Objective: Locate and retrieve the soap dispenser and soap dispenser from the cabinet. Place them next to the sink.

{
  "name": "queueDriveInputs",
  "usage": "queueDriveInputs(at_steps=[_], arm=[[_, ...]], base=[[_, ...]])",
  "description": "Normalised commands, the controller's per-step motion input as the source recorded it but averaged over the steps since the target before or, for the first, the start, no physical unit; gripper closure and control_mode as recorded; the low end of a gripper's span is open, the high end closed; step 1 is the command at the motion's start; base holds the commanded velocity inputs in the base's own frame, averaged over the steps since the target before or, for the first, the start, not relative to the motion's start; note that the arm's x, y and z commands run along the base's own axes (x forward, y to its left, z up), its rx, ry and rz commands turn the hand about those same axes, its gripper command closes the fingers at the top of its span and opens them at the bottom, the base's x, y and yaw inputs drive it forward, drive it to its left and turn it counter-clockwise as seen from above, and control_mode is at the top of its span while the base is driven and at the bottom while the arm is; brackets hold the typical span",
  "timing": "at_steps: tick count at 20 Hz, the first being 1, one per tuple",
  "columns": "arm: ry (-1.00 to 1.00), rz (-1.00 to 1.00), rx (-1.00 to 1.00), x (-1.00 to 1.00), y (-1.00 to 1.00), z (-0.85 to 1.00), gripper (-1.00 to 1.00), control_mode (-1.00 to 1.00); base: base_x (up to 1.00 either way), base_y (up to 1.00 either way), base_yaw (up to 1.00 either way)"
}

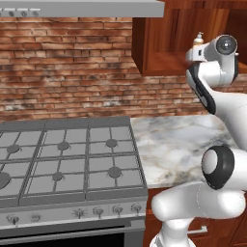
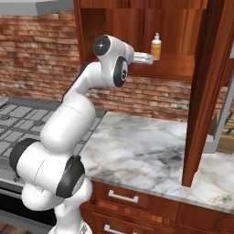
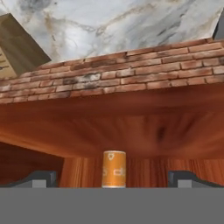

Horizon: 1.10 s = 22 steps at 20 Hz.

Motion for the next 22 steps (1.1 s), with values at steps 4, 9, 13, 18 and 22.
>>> queueDriveInputs(at_steps=[4,9,13,18,22], arm=[[0.09,0.0,0.0,0.4,-0.2,0.0,-1.0,-1.0],[0.07,0.0,0.0,0.39,-0.28,0.0,-1.0,-1.0],[-0.04,0.0,0.0,0.29,-0.19,-0.07,-1.0,-1.0],[-0.07,0.0,0.0,0.27,-0.05,-0.06,-1.0,-1.0],[-0.05,0.0,0.0,0.25,0.0,-0.03,-1.0,-1.0]], base=[[0.0,0.0,0.0],[0.0,0.0,0.0],[0.0,0.0,0.0],[0.0,0.0,0.0],[0.0,0.0,0.0]])
